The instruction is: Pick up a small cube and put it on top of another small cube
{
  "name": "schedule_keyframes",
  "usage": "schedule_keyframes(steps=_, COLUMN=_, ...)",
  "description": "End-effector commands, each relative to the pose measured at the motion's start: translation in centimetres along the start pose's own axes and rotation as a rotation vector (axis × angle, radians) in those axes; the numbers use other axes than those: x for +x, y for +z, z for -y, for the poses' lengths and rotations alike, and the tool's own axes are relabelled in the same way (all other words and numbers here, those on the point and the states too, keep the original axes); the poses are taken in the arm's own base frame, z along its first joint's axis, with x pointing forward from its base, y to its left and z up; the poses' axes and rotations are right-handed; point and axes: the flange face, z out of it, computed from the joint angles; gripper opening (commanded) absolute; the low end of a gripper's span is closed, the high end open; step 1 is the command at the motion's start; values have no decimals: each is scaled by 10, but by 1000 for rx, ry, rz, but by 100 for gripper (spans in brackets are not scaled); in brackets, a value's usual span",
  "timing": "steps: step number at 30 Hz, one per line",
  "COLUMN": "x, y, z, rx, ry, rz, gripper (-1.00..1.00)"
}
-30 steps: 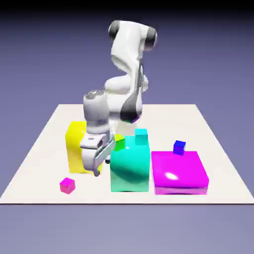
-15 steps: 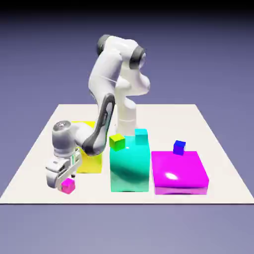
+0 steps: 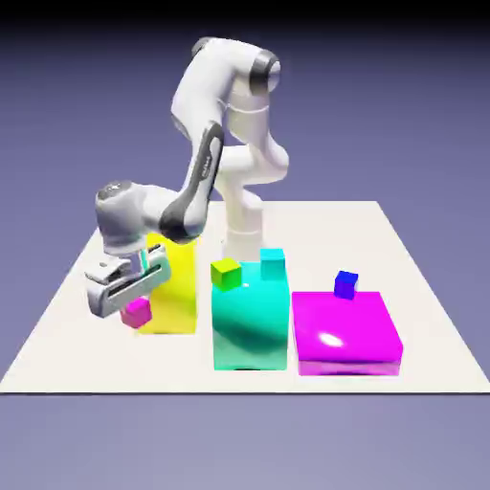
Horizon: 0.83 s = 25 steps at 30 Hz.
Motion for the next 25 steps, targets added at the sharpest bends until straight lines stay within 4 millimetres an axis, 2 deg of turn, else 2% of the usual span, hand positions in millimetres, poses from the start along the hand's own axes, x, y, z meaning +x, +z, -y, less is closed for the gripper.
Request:
schedule_keyframes(steps=1, x=4, y=-10, z=13, rx=7, ry=-2, rz=3, gripper=-100)
schedule_keyframes(steps=7, x=8, y=-73, z=89, rx=10, ry=-3, rz=27, gripper=-100)
schedule_keyframes(steps=11, x=-3, y=-116, z=132, rx=-30, ry=10, rz=37, gripper=-100)
schedule_keyframes(steps=14, x=-18, y=-145, z=163, rx=-81, ry=11, rz=43, gripper=-100)
schedule_keyframes(steps=15, x=-16, y=-146, z=180, rx=-113, ry=-57, rz=52, gripper=-100)
schedule_keyframes(steps=17, x=-14, y=-146, z=187, rx=-126, ry=-82, rz=52, gripper=-100)
schedule_keyframes(steps=21, x=-15, y=-84, z=179, rx=-127, ry=-82, rz=52, gripper=-100)
schedule_keyframes(steps=22, x=-16, y=-77, z=179, rx=-126, ry=-82, rz=52, gripper=-100)
schedule_keyframes(steps=23, x=-16, y=-77, z=179, rx=-126, ry=-82, rz=52, gripper=100)
schedule_keyframes(steps=24, x=-16, y=-77, z=179, rx=-126, ry=-82, rz=52, gripper=100)
schedule_keyframes(steps=25, x=-15, y=-92, z=180, rx=-127, ry=-83, rz=52, gripper=100)
